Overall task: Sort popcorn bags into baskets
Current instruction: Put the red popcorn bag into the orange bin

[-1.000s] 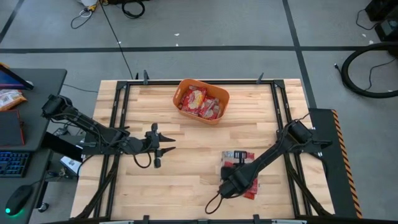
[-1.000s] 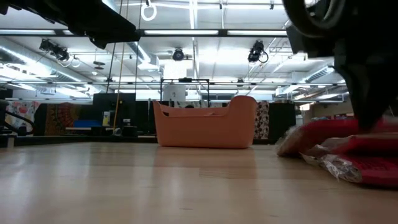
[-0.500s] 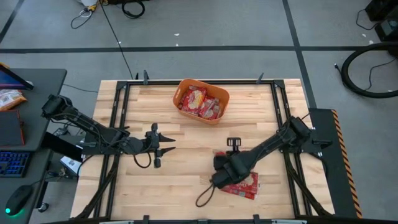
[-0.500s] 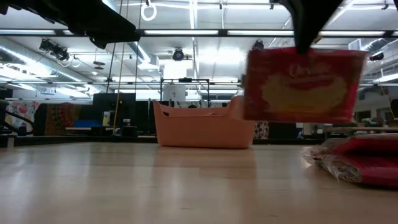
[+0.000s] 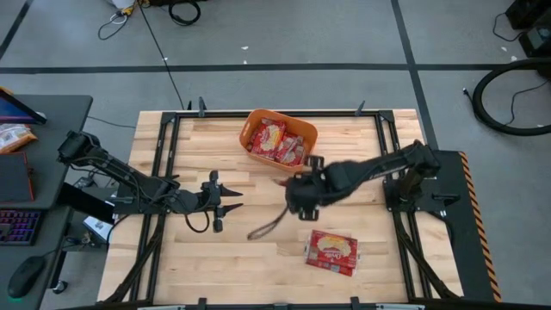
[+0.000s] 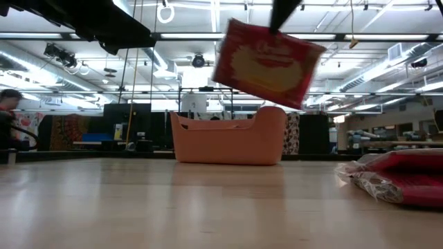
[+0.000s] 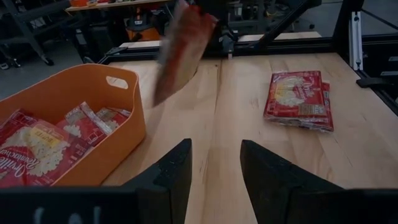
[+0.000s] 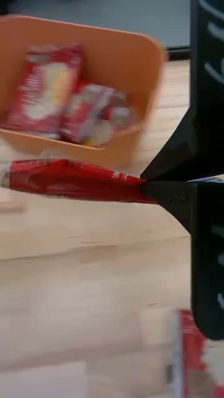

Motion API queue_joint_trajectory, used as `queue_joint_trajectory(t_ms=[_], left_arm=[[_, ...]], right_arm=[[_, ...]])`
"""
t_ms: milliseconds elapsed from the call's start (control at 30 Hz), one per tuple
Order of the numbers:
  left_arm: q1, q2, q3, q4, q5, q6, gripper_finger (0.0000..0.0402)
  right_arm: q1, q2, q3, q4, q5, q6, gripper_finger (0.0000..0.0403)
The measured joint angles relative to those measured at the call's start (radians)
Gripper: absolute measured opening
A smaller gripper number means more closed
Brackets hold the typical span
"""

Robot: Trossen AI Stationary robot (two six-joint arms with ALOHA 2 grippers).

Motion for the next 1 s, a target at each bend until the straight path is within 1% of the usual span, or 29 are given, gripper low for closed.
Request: queue_joint_trajectory(t_ms=[233,367,533,667,767,867,933,1000], left_arm=[[0.0,0.0,0.0,0.0,0.0,0.001,0.0141],[0.0,0.0,0.0,-0.006,0.0,0.0,0.0141],[0.0,0.0,0.0,-0.013,0.0,0.0,0.0141],[0.0,0.0,0.0,-0.012,0.0,0.0,0.0141],[0.0,0.0,0.0,-0.011,0.0,0.0,0.0141],[0.0,0.0,0.0,-0.011,0.0,0.0,0.0141],[0.0,0.0,0.0,-0.011,0.0,0.0,0.0141],[0.0,0.0,0.0,-0.011,0.0,0.0,0.0141]], right_arm=[[-0.141,-0.045,0.001,0.225,-0.063,-0.235,0.0001],[-0.229,-0.041,0.001,0.306,-0.12,-0.355,0.0002],[-0.358,-0.039,-0.013,0.39,-0.23,-0.441,0.0002],[-0.461,-0.038,-0.015,0.411,-0.293,-0.509,0.0003],[-0.536,-0.038,-0.046,0.48,-0.342,-0.545,0.0003],[-0.613,-0.037,-0.081,0.53,-0.447,-0.564,0.0003],[-0.653,-0.039,-0.121,0.594,-0.521,-0.569,0.0004],[-0.687,-0.037,-0.157,0.612,-0.595,-0.57,0.0004]])
